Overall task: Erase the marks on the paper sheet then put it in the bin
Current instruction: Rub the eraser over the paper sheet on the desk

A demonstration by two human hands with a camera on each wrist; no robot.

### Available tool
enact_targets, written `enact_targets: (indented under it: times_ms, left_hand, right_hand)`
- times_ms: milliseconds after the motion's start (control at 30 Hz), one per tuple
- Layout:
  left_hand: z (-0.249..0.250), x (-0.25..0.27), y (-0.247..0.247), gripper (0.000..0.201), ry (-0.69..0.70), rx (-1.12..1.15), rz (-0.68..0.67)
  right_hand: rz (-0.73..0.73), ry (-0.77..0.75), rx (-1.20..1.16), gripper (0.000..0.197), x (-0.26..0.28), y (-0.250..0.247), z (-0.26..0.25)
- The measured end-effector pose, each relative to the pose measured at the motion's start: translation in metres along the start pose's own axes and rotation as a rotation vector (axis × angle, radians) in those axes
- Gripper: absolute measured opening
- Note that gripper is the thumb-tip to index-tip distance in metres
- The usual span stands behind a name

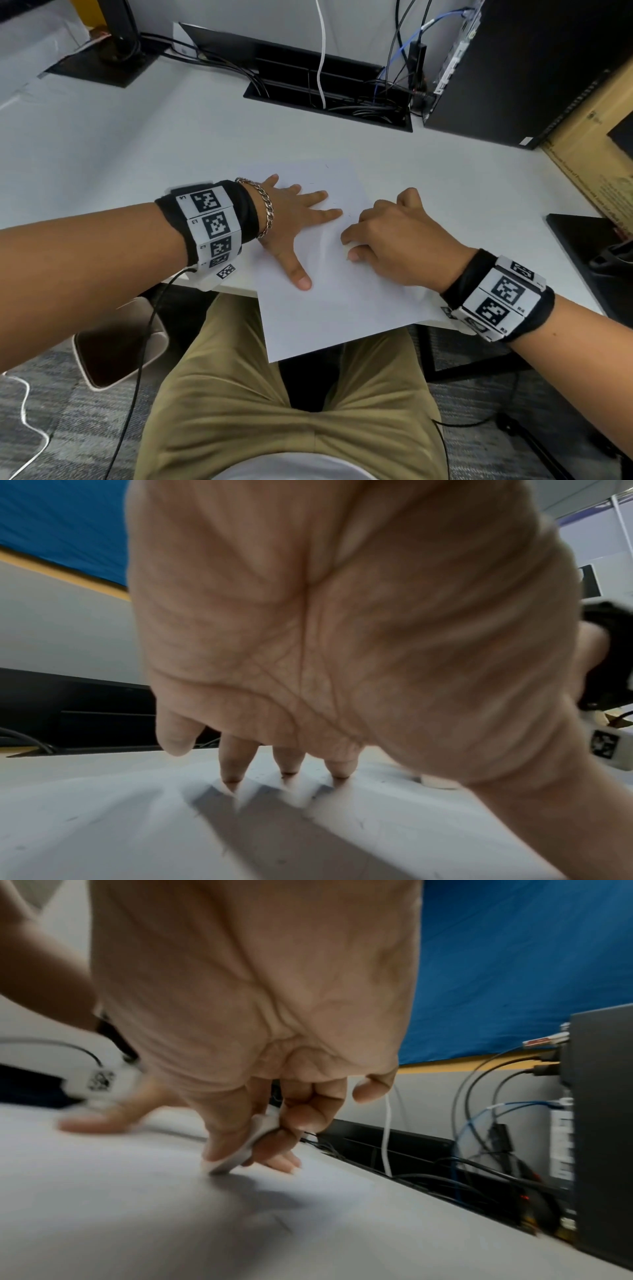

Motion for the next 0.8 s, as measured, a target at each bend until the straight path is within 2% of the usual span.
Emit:
enact_targets:
  times_ms: [133,300,467,633,800]
  left_hand:
    - [0.000,-0.001,0.000,0.146,-0.009,0.008,-0.012]
    - [-0.001,-0.001,0.001,0.146,-0.015,0.005,-0.017]
    - [-0.001,-0.001,0.001,0.146,-0.020,0.017,-0.020]
    - [0.000,-0.001,0.000,0.146,-0.027,-0.007,-0.019]
    - [0.003,0.002,-0.001,0.145,-0.047,0.007,-0.014]
  right_hand:
    - [0.025,0.070,-0.018,0.018,-0.005,-0.001,0.011]
    - [0.005,-0.022,0.042,0.017,0.008,0.007,-0.014]
    - [0.043,0.083,0.006,0.019,0.002,0.003,0.006]
    - [0.025,0.015,0.076,0.020,0.011,0.007,-0.014]
    - [0.030,0.121,0.012,0.020,0.004,0.002,0.008]
Point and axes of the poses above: each hand's wrist, its own x-axis away from the middle knuckle, its own y-axis out of the palm, z = x × y, the point moved 6 cm from there along -x, towards the middle knuckle, and after that the axes turned 4 degrees about y, right-handed, at the moved point
